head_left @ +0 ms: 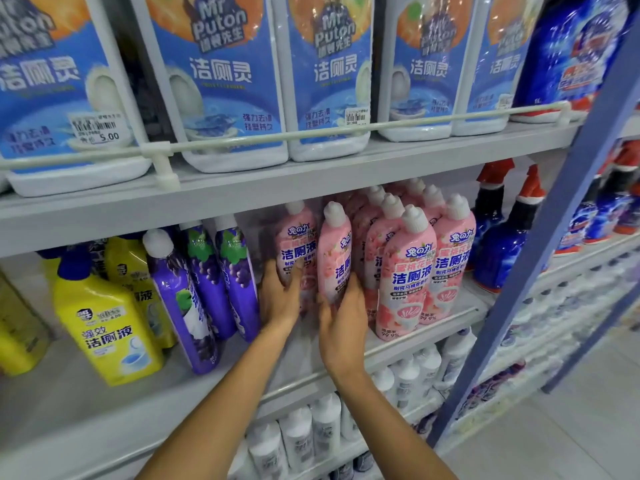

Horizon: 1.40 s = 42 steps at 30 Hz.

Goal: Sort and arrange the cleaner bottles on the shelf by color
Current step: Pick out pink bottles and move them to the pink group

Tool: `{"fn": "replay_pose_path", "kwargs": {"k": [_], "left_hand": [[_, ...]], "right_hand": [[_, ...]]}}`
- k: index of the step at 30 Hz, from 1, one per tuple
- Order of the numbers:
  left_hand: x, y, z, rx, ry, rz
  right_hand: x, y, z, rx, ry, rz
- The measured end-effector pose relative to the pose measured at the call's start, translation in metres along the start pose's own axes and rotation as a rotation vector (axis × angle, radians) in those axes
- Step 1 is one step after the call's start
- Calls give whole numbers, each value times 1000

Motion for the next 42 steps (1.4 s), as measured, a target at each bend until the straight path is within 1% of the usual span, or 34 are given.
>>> {"fn": "replay_pose_path", "kwargs": {"k": [3,9,13,16,18,22,24,28,30,33,37,40,42], "left_hand": [[7,0,-4,14,-36,25],[39,-10,-5,-57,-64,-49],[62,-26,-7,-155,-60,-65],[89,-48,-31,-142,-54,-65],[105,-59,-42,-142,-46,-94],[97,-55,-18,-159,-39,-106],[103,-59,-21,-134,-48,-94],[112,-65,-22,-144,-26,-140],[114,-68,-21,-125,-48,-143],[111,-69,-16,-148,-79,-138],[105,-67,-9,-195,-40,-170],[106,-63,-8,-78,-38,-209],[107,-61,-10,-51,-34,-207]], "right_hand": [[1,-3,-7,-7,-23,30],[-3,-6,-7,-29,-38,47],[-2,-4,2,-52,19,21],[2,0,9,-60,59,-4],[7,-1,14,-50,52,-44],[14,-4,23,-29,37,-70],[15,-4,24,-26,49,-67],[13,-3,24,-50,61,-63],[14,-2,25,-58,70,-66],[17,-2,26,-67,81,-66],[18,-5,28,-84,80,-46],[22,-9,28,-77,67,-24],[25,-14,28,-83,55,-5]]}}
Point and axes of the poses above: each hand's wrist, its own x-axis towards the middle knuckle, its own y-axis out of the back of the hand, z = x × y, the point moved 2 cm from there along x, towards the middle knuckle, and after that the axes turned 3 degrees about y, right-handed, at the moved point
